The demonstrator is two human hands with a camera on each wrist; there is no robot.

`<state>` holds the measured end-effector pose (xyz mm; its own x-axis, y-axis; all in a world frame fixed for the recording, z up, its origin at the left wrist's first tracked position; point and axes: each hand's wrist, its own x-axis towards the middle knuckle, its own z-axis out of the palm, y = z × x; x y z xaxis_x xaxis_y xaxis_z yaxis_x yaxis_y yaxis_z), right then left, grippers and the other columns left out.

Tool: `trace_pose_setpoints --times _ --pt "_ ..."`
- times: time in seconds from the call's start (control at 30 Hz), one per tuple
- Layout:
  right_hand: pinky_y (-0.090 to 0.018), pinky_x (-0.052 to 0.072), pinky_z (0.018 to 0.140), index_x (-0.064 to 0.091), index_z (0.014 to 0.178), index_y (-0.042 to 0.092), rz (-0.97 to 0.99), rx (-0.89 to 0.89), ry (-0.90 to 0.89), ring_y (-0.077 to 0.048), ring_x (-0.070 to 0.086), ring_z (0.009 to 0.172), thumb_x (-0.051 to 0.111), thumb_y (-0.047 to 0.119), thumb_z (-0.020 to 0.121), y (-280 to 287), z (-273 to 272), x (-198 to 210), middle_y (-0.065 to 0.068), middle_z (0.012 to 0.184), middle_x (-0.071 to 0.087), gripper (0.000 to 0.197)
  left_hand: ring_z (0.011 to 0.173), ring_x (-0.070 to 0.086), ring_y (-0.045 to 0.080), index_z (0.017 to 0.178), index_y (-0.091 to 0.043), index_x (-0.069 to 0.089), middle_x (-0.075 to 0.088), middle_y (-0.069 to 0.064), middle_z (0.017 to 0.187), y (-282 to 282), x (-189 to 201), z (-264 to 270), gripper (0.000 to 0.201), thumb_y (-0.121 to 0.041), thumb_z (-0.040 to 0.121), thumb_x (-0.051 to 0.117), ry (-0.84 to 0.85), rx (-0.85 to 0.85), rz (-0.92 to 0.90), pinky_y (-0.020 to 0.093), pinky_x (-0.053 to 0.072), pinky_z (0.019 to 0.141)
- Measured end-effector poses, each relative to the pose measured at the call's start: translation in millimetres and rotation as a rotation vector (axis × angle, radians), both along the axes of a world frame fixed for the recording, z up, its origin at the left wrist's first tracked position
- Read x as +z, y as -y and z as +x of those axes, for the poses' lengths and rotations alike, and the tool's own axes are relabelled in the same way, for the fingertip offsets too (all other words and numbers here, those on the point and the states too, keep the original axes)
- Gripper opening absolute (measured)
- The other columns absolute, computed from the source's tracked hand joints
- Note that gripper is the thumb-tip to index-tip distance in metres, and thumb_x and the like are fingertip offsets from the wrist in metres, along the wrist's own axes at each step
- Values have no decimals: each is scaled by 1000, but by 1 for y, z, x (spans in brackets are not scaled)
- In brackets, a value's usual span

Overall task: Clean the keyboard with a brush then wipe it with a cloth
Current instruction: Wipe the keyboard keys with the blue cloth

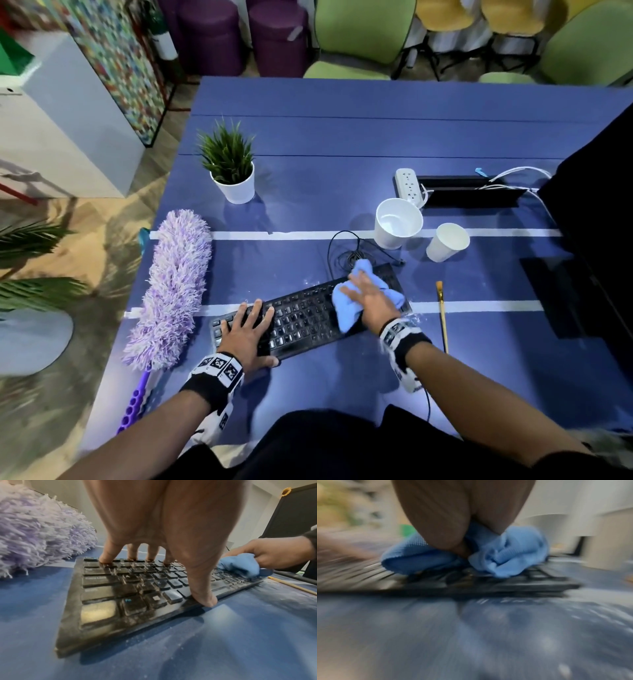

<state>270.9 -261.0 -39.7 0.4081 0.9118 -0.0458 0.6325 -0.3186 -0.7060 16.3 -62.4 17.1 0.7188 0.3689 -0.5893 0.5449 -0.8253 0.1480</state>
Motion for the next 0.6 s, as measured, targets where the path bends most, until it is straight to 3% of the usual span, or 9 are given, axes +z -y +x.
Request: trace_pose_setpoints --times 0.07,0.1,0.13,0.17,0.23,0.3,0.43,0.53,0.6 --pt "2 -19 98 62 124 18 -64 -115 54 31 -8 123 48 -11 70 1 13 13 59 131 10 63 146 -17 27 148 -38 -8 -20 -5 158 1 1 -1 111 -68 69 64 1 4 -1 63 3 113" --pt "4 -14 98 62 125 16 -115 -135 77 24 1 130 47 -11 72 -1 19 26 61 128 8 61 146 -17 27 148 -38 -8 -20 -5 158 0 1 -1 111 -68 69 64 3 8 0 63 3 113" --pt "4 -8 100 61 127 14 -173 -157 55 8 10 138 48 -12 75 -3 22 36 51 138 16 60 146 -17 27 148 -38 -8 -20 -5 158 0 1 -1 111 -68 69 64 4 9 2 63 4 114" --pt "-3 -2 106 59 129 12 -214 -189 50 -11 18 143 48 -13 77 -3 21 38 29 149 27 59 146 -17 27 148 -38 -8 -20 -5 158 0 1 -1 111 -68 69 64 2 12 3 63 4 114" --pt "-25 14 116 58 129 11 -225 -266 64 -29 23 143 50 -13 79 5 8 33 -7 151 35 56 146 -17 27 148 -39 -9 -20 -4 158 0 0 1 111 -69 69 63 -2 14 12 62 4 114" --pt "-39 25 116 60 121 13 -188 -360 49 -31 33 139 49 -12 79 22 -8 25 -13 144 43 50 146 -16 28 148 -39 -9 -20 -5 158 0 1 0 111 -70 68 63 -10 6 13 63 5 114" --pt "-31 36 99 66 94 -5 -212 -497 114 -37 59 108 44 0 73 33 -26 23 -21 105 64 31 146 -14 31 148 -37 -7 -20 -4 158 0 2 2 110 -67 69 64 -19 -28 17 64 7 112" --pt "-31 30 109 61 118 0 -193 -493 96 -34 45 130 45 -7 76 13 -2 30 -20 130 55 45 146 -14 30 149 -36 -6 -18 -4 158 -2 3 0 111 -61 69 68 -5 -24 -6 64 6 112" --pt "-27 31 107 59 123 5 -186 -486 101 -31 45 131 47 -17 72 12 12 36 -18 137 51 57 146 -14 28 148 -37 -5 -17 -5 159 -3 2 -2 112 -60 69 70 10 2 -18 63 5 113"
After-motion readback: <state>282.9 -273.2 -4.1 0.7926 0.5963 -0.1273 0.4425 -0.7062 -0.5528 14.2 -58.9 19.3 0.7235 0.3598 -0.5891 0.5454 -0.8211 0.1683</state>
